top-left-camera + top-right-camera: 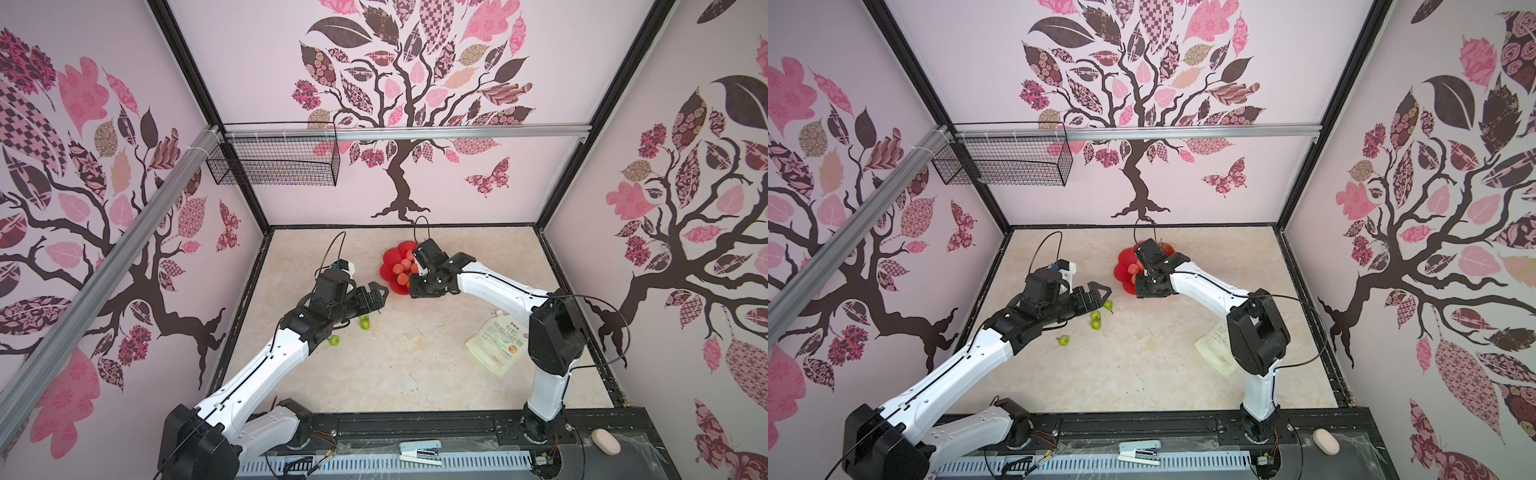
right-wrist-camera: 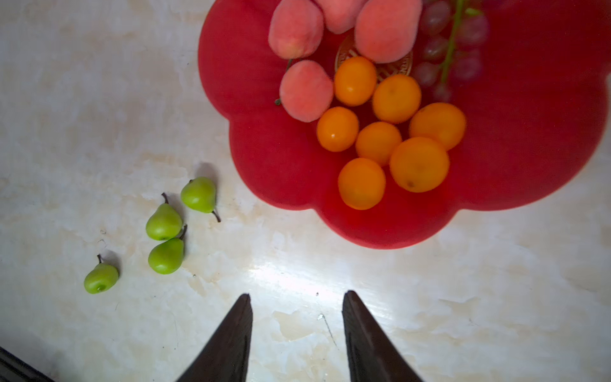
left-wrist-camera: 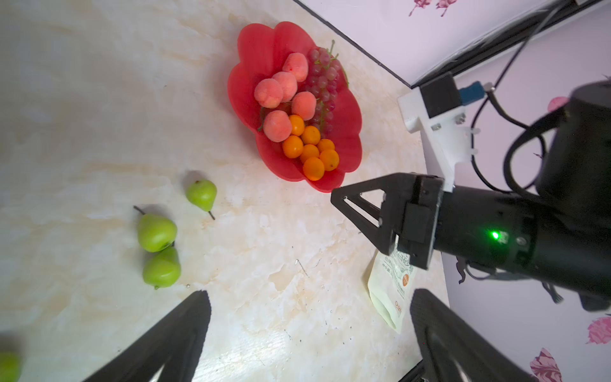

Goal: Place and organize the fake fruits in the fruit bowl
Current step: 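Lower the kumquat into the bowl and open the right gripper, then move the right gripper back over the green pears near the robot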

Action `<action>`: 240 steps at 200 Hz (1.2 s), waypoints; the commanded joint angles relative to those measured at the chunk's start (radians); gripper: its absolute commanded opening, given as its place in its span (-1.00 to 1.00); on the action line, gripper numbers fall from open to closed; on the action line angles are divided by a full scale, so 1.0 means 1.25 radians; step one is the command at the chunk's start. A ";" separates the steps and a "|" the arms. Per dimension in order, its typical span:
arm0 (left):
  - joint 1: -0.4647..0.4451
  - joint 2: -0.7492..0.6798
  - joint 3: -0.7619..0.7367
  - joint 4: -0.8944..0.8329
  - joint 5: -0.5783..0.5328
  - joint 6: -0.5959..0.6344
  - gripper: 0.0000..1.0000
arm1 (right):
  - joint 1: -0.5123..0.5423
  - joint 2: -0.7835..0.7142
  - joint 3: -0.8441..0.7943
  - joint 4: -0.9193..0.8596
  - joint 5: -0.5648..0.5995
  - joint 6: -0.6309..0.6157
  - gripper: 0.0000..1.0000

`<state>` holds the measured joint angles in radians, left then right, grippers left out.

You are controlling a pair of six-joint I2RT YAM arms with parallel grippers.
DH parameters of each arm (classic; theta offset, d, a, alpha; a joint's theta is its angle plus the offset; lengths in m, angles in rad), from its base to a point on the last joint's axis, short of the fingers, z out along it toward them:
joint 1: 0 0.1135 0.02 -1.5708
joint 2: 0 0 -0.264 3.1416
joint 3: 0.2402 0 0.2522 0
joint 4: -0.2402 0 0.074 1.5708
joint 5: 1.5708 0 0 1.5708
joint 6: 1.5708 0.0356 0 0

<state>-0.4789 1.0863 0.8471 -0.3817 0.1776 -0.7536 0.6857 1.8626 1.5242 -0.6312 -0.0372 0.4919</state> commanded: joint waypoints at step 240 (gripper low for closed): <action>0.408 -0.162 -0.186 -0.106 0.205 0.017 0.97 | 0.232 0.439 0.478 -0.218 -0.009 0.032 -0.04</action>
<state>0.0250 0.8818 0.6472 -0.5243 0.4065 -0.7506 0.9642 2.3379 2.0537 -0.8135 -0.0490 0.5385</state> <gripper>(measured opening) 0.982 0.481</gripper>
